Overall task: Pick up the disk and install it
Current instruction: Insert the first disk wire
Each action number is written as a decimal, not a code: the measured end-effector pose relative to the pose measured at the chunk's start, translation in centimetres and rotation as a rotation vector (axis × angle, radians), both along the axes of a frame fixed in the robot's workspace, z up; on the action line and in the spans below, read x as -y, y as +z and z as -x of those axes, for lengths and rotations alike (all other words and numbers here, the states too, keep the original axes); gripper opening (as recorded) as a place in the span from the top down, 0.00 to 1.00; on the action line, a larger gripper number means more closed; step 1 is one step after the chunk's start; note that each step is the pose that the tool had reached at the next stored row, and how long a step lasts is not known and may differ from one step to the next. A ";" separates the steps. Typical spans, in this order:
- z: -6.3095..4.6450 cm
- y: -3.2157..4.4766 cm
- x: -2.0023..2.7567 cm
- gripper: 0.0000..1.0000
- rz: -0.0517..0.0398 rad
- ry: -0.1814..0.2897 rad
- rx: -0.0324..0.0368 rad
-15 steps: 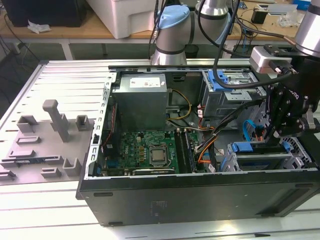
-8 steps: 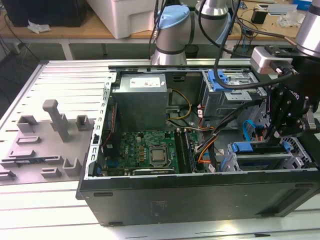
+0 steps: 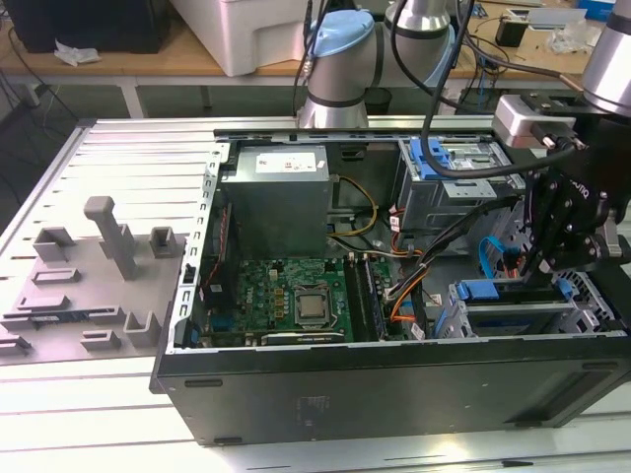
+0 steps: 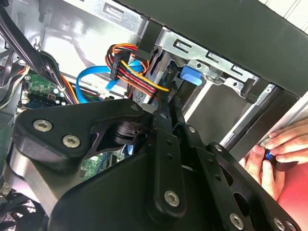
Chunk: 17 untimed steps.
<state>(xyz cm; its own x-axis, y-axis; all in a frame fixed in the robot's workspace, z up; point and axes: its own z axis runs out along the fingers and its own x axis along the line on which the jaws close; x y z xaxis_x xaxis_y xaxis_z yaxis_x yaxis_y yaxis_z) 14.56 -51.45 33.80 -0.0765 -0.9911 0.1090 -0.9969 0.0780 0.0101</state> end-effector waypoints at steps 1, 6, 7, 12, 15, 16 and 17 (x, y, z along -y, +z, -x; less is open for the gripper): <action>0.0 -0.04 0.00 0.83 0.0002 0.000 0.0000; 0.0 -0.19 0.00 0.83 -0.0005 0.000 0.0000; 0.0 -0.18 0.00 0.83 -0.0003 0.000 0.0000; 0.0 -0.17 0.00 0.83 0.0000 0.000 0.0000; 0.0 -0.17 0.00 0.83 0.0000 0.000 0.0000; 0.0 -0.18 0.00 0.83 0.0000 0.000 0.0000; 0.0 -0.18 0.00 0.83 0.0000 0.000 0.0000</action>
